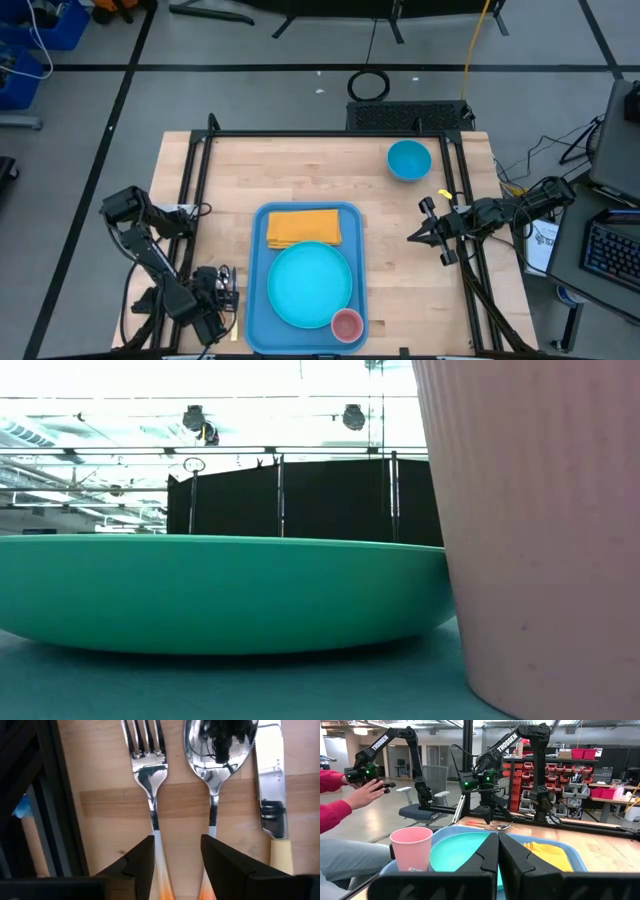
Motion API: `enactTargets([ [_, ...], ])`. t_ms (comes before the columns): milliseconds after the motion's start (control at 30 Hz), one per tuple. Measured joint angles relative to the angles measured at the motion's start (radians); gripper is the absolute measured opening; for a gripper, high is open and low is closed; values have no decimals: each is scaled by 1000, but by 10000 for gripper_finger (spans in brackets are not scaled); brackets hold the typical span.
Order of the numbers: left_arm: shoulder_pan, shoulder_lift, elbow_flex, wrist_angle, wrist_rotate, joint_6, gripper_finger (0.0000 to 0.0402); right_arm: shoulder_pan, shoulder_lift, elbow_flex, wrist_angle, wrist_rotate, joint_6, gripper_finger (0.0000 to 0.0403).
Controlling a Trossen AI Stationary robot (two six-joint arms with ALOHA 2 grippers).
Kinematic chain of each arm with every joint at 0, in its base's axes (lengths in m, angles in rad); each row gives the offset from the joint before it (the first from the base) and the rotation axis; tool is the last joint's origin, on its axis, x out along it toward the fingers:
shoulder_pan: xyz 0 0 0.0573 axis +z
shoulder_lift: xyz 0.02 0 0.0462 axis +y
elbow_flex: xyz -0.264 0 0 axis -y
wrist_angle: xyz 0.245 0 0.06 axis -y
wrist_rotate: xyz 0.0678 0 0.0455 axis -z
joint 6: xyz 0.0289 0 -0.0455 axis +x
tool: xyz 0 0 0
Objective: Set up tray
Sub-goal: Put the orange fork to the left on the yellow napkin on the blue serving tray
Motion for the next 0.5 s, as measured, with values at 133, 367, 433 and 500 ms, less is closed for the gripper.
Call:
enactTargets([
  [133, 7, 4, 0, -5, 13, 0, 165, 0, 0, 0, 0, 0, 0, 0],
  [367, 10, 62, 1, -8, 37, 5, 142, 0, 0, 0, 0, 0, 0, 0],
  [433, 10, 62, 1, -8, 20, 7, 134, 0, 0, 0, 0, 0, 0, 0],
  [500, 9, 63, 0, -8, 17, 9, 126, 0, 0, 0, 0, 0, 0, 0],
])
